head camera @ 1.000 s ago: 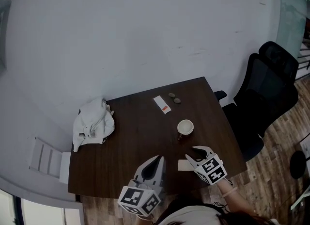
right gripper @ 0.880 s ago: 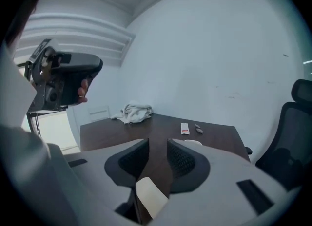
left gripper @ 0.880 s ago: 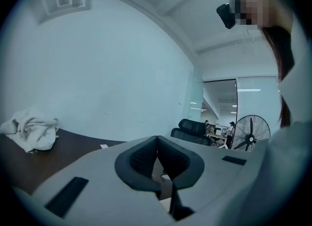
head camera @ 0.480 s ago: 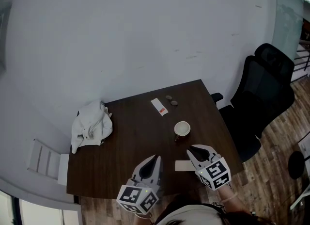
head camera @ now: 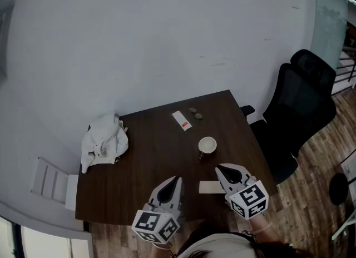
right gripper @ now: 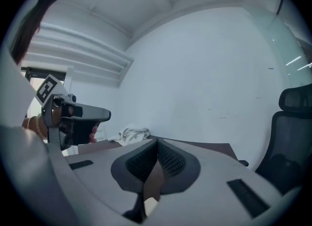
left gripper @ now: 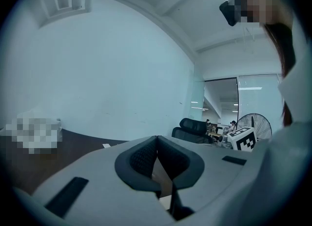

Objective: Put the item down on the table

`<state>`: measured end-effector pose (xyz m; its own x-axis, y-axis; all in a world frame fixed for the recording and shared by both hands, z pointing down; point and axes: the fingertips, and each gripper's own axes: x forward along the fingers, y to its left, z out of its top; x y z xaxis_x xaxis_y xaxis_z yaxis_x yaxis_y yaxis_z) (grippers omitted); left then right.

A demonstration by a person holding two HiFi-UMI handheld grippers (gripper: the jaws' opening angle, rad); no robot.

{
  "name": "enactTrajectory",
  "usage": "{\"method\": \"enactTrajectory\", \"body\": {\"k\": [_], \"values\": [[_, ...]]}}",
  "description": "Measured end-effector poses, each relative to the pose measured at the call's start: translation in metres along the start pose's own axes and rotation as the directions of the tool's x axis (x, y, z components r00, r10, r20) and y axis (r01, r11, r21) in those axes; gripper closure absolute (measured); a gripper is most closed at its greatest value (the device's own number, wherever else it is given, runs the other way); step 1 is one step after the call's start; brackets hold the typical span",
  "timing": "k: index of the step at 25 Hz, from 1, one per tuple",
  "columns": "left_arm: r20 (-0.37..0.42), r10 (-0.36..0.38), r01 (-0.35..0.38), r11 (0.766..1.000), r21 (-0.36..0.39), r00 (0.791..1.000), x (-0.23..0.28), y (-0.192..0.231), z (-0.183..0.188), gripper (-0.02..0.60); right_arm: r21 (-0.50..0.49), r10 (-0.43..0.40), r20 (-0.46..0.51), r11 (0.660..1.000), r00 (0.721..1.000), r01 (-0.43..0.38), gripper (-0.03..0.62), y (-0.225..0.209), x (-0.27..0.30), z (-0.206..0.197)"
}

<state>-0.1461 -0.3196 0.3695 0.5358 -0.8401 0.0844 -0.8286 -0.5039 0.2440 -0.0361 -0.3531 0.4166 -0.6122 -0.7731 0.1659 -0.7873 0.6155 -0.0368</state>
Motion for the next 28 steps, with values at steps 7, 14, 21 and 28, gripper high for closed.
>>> {"method": "enactTrajectory", "body": {"k": [7,14,21,28], "values": [[-0.007,0.004,-0.004,1.0,0.0,1.0,-0.003,-0.004,0.0,0.563,0.034,-0.013,0.046,0.999,0.999,0.011,0.585,-0.004,-0.015,0.013],[-0.006,-0.002,0.002,1.0,0.005,1.0,-0.001,-0.012,-0.002,0.563,0.028,-0.039,0.088,0.999,0.995,0.037,0.586,-0.006,-0.023,0.02],[-0.002,-0.008,0.008,1.0,0.01,1.0,-0.006,-0.019,-0.004,0.563,0.023,-0.043,0.099,0.999,0.994,0.041,0.586,-0.005,-0.029,0.023],[-0.013,-0.003,0.003,1.0,0.008,1.0,-0.008,-0.026,-0.003,0.563,0.023,-0.044,0.107,0.999,0.993,0.042,0.586,-0.003,-0.034,0.024]]}}
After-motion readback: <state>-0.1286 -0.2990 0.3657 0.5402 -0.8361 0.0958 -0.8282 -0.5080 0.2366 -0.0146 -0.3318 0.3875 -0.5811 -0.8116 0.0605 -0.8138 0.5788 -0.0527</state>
